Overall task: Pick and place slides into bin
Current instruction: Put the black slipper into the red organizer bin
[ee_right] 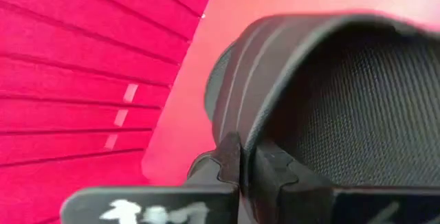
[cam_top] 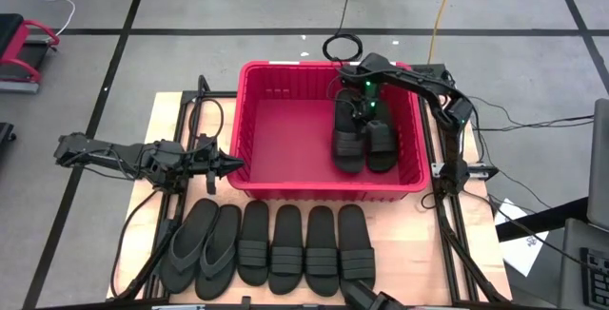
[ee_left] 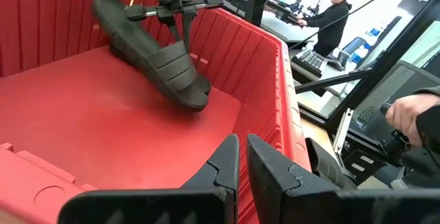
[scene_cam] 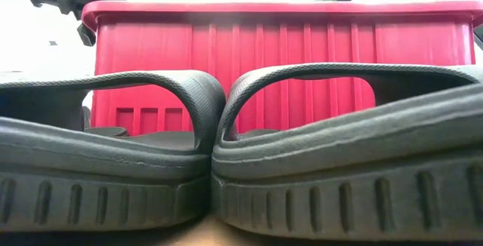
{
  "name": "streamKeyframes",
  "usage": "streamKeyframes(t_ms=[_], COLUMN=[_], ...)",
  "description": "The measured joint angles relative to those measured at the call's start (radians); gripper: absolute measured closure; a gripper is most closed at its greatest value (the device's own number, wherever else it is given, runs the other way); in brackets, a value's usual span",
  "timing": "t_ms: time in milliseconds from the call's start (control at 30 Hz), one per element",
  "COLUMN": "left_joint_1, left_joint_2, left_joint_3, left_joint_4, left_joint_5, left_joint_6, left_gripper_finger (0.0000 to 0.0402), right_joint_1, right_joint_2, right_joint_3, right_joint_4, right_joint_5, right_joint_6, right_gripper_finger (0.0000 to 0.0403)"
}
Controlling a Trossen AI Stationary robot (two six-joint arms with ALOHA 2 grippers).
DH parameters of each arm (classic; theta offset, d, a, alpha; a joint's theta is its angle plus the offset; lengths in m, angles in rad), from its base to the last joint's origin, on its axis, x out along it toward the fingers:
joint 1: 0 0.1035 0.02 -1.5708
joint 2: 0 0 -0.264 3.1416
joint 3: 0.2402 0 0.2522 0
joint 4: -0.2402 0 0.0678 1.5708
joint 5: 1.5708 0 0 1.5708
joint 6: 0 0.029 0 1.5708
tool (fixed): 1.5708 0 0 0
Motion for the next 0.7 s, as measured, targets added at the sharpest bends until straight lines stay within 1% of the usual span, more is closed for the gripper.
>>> streamKeyframes(t_ms=[267, 433, 500, 700], left_joint_1=[0.0, 0.0, 0.0, 0.0], left_joint_2=[0.0, 0.0, 0.0, 0.0], left_joint_3=[0.0, 0.0, 0.0, 0.0], left_joint_4=[0.0, 0.0, 0.0, 0.001], left_joint_5=[-0.002, -0.024, -0.026, -0.026], left_joint_6=[0.027, 0.027, 0.025, 0.025], left_gripper_finger=[0.0376, 0.0376, 0.0376, 0.0376], right_joint_1=[-0.001, -0.003, -0.012, -0.055], right_joint_2=[0.061, 0.086, 0.088, 0.086], right_joint_3=[0.0, 0.0, -0.003, -0.038], right_joint_4=[0.001, -0.01, -0.018, -0.003], right_joint_5=[-0.002, 0.034, 0.05, 0.044], right_joint_6=[-0.001, -0.003, -0.008, -0.011], right_gripper_finger=[0.0401, 0.0401, 0.0401, 0.0401])
